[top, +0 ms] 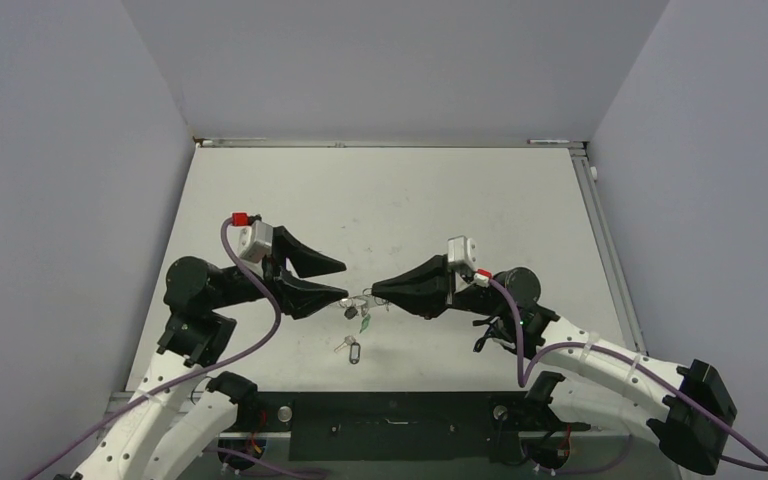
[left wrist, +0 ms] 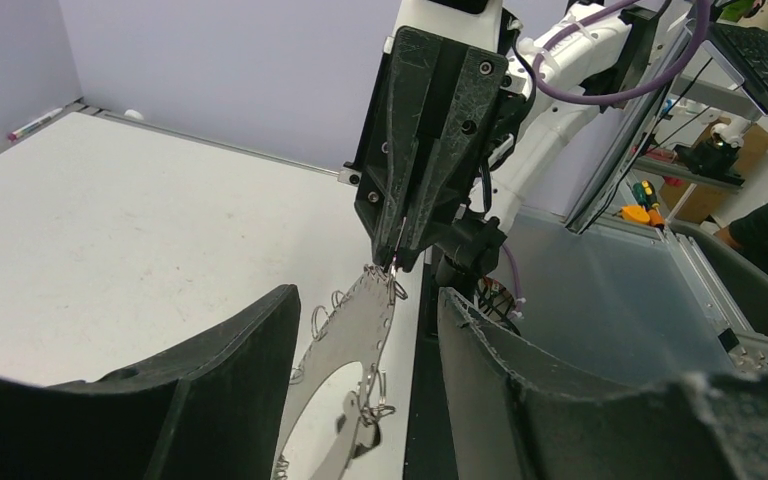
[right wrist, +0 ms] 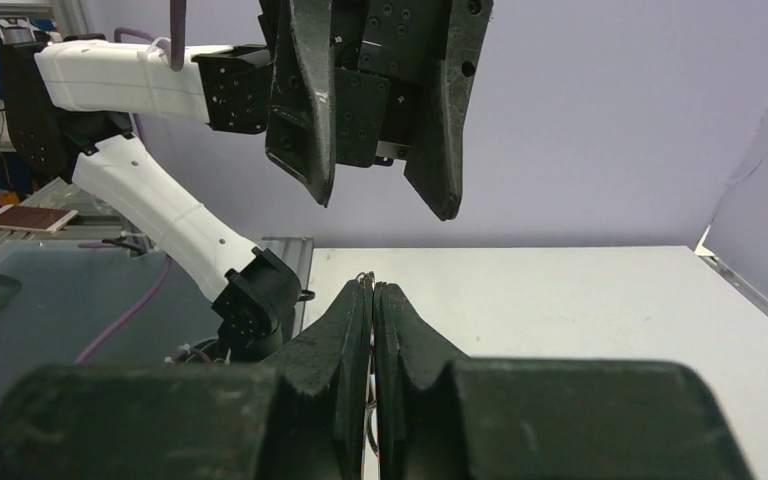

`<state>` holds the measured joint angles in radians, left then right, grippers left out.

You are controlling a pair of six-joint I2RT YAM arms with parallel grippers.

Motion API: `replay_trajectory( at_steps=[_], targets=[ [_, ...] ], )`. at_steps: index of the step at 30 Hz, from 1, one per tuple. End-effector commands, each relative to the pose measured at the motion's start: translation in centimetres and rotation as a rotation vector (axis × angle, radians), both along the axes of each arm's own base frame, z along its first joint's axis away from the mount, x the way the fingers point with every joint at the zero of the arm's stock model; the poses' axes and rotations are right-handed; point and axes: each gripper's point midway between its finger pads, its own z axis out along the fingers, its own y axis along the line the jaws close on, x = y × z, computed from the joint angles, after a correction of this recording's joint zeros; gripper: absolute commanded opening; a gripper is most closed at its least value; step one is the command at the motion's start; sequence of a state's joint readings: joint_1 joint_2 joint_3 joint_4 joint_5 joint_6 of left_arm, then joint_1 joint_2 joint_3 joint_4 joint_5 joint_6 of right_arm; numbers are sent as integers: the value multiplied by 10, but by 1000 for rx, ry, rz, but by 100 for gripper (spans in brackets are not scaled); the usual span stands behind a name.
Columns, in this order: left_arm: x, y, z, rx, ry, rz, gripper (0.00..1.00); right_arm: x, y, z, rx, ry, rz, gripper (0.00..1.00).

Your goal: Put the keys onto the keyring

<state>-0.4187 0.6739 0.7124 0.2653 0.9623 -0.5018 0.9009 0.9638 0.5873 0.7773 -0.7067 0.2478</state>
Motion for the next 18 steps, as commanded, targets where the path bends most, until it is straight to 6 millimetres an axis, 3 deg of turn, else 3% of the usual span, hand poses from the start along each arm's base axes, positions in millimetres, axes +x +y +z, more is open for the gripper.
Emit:
replay_trajectory(
  at_steps=[1, 18],
  targets=[
    [-6, 0, 6, -25, -49, -9, 49, -8, -7, 40, 122, -63, -10, 5],
    [-9, -9, -7, 12, -56, -42, 52, -18, 8, 44, 115, -69, 18, 5]
  ],
)
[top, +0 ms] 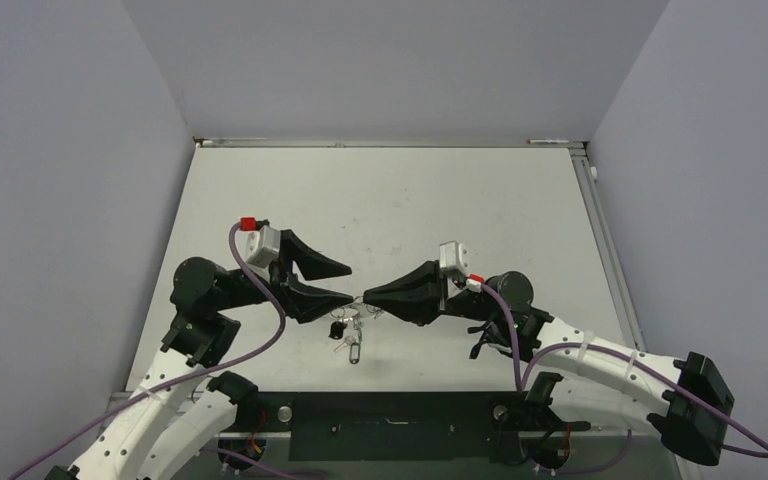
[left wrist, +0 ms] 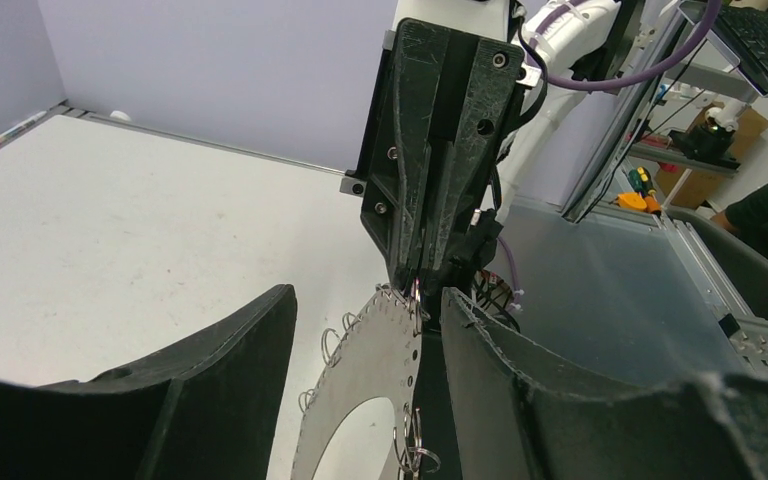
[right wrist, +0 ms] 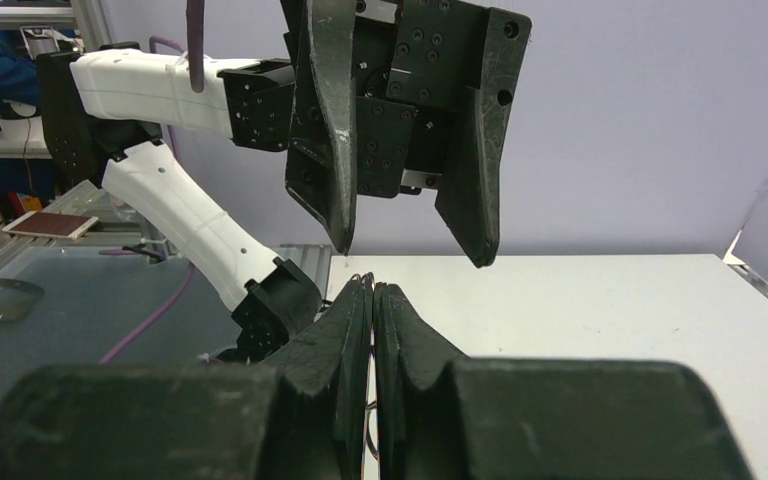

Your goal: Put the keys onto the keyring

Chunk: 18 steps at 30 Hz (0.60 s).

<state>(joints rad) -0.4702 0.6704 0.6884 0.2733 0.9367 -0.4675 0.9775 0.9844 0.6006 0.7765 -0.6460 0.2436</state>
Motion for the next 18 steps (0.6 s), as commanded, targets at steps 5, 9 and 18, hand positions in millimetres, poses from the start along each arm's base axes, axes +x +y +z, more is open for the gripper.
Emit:
replay_trajectory(
  at_steps=[5, 9, 18],
  targets=[
    [-9, -6, -5, 23, -37, -44, 50, -6, 0, 44, 101, -92, 2, 5],
    [-10, -8, -7, 29, -33, -55, 46, -6, 1, 45, 98, -95, 0, 5],
    [-14, -11, -5, 29, -32, -78, 1, -12, 4, 46, 97, -102, 18, 5]
  ],
)
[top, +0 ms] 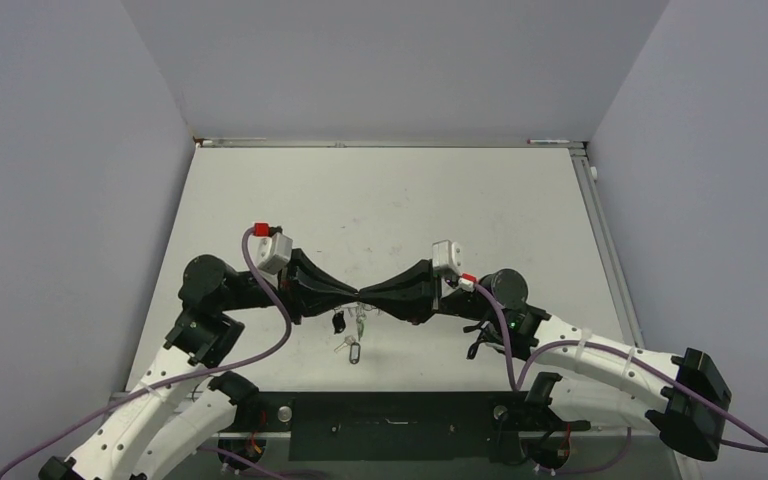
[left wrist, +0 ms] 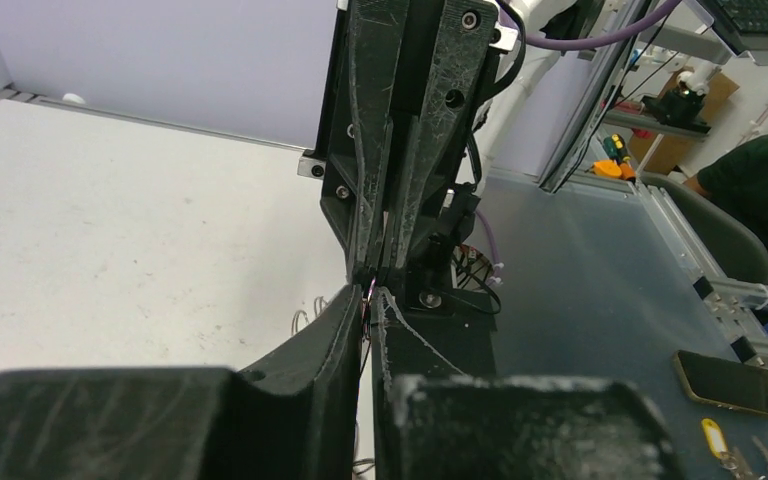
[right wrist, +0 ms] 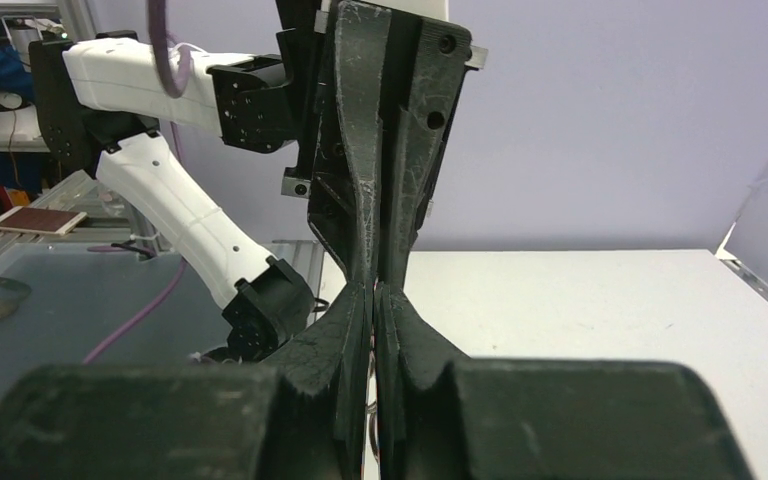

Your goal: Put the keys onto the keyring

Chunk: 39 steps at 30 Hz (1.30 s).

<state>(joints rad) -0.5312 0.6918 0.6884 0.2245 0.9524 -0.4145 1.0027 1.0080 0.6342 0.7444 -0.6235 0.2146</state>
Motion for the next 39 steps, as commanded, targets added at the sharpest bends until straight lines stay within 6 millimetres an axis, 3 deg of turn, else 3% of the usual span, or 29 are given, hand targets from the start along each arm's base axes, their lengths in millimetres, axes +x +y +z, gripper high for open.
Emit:
replay_trajectory(
  at_steps=[1, 4, 6, 7, 9, 11, 15, 18, 22, 29, 39],
  targets=[
    [-4, 0, 11, -22, -45, -11, 0, -12, -4, 44, 111, -94, 24, 5],
    [-6, 3, 16, -31, -57, 4, 0, -9, -3, 43, 105, -83, 9, 5],
    [5, 5, 16, -16, -46, 68, 0, 2, -3, 43, 85, -57, -47, 7],
    [10, 5, 15, -10, -36, 97, 0, 10, -2, 43, 62, -41, -88, 13],
    [20, 6, 15, -7, -3, 151, 0, 28, -5, 36, -23, 4, -190, 39],
    [28, 8, 16, -16, 30, 198, 0, 40, -16, 40, -52, 11, -280, 56],
    [40, 14, 27, -73, 87, 289, 0, 44, -47, 54, -43, -43, -391, 71],
    [40, 18, 41, -175, 118, 316, 0, 39, -59, 54, -45, -87, -403, 72],
    [52, 23, 44, -252, 223, 375, 0, 30, -60, 47, -73, -127, -366, 70],
    [88, 35, 26, -163, 508, 607, 0, 42, -49, 38, -179, -145, -382, 67],
    [87, 38, 29, -153, 619, 638, 0, 55, -25, 15, -275, -153, -360, 66]
  ],
)
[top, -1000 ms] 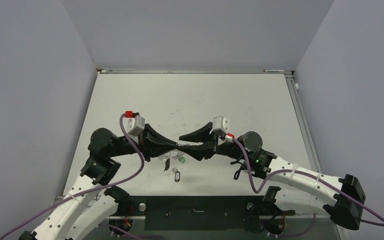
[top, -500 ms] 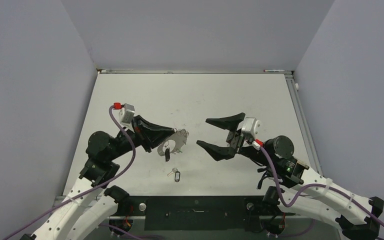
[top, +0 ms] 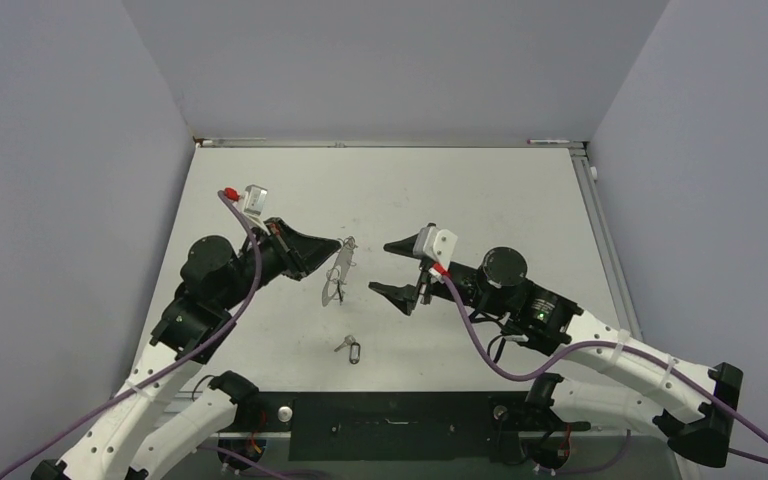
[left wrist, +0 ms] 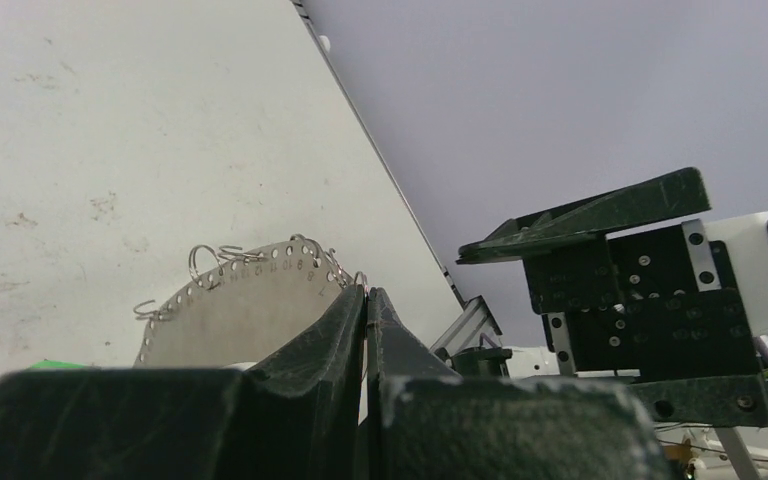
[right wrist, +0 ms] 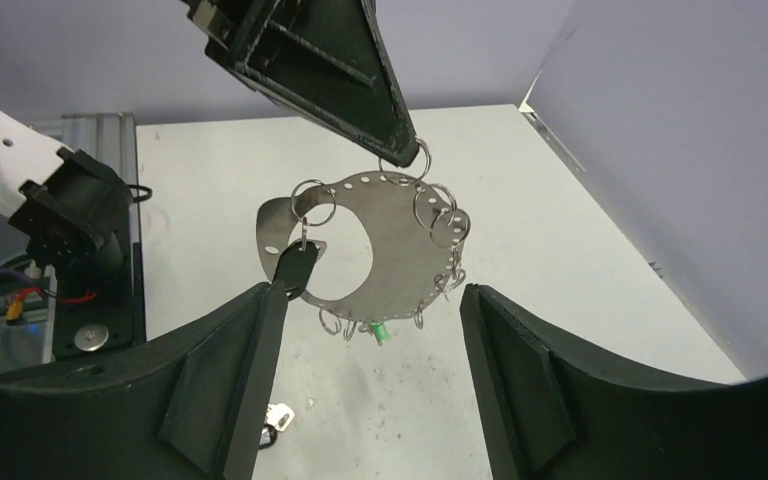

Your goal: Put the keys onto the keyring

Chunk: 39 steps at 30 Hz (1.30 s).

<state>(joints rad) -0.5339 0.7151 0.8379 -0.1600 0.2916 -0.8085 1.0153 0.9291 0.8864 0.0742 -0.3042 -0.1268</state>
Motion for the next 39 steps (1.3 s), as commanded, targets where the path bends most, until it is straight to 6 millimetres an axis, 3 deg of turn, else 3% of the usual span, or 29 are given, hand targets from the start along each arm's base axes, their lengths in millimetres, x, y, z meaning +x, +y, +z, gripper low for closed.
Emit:
replay_trajectory(
  at_steps=[1, 11, 18, 24, 39],
  targets=[
    [-3, 5, 31, -56, -4, 25, 0, 1, 2, 17, 21, -67, 9, 64],
    [-12, -5, 28, -42, -2, -63, 0, 10, 2, 5, -38, -192, -11, 58],
    [-15, -8, 31, -75, -3, -81, 0, 19, 9, -32, -133, -269, -7, 54],
    [-19, -9, 33, -83, -7, -104, 0, 33, 10, -52, -137, -282, -74, 51],
    [-25, -13, 32, -98, -26, -148, 0, 45, 13, -52, -52, -269, -146, 39]
  ],
)
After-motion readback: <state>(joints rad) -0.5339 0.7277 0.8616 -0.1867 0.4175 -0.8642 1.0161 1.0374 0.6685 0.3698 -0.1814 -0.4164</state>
